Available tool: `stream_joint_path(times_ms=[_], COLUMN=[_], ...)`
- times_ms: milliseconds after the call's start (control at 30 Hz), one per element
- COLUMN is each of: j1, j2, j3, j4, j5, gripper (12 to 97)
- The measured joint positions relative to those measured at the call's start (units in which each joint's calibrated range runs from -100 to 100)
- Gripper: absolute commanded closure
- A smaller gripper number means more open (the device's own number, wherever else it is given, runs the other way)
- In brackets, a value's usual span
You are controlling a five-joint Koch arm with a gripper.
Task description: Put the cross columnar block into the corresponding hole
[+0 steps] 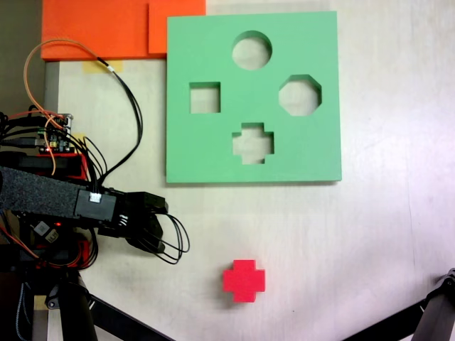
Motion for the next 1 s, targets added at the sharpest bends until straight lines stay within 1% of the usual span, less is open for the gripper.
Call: stream_joint_path(times_ms=[133,167,300,467,567,633,767,800,833,1000], j1=[0.10,0.20,0.63,1.42,2.30,2.59,2.78,2.78,2.69,1.47], j2=[0.00,0.00,0.00,0.14,0.14,0.14,0.14,0.14,0.14,2.19], j3=[0.20,0.98,3.82,9.90,14.89,17.05,22.64,24.20,25.58,34.30], j4=[-1.57,-2.55,-7.83,-19.58,-23.89,-25.45,-27.02,-27.21,-27.51,-27.80], j5=[0.00,0.00,0.29,1.07,1.66,2.20,2.49,2.49,2.49,1.42], gripper=[61.5,58.7,53.5,52.3,43.0,38.5,37.4,34.3,33.2,33.2])
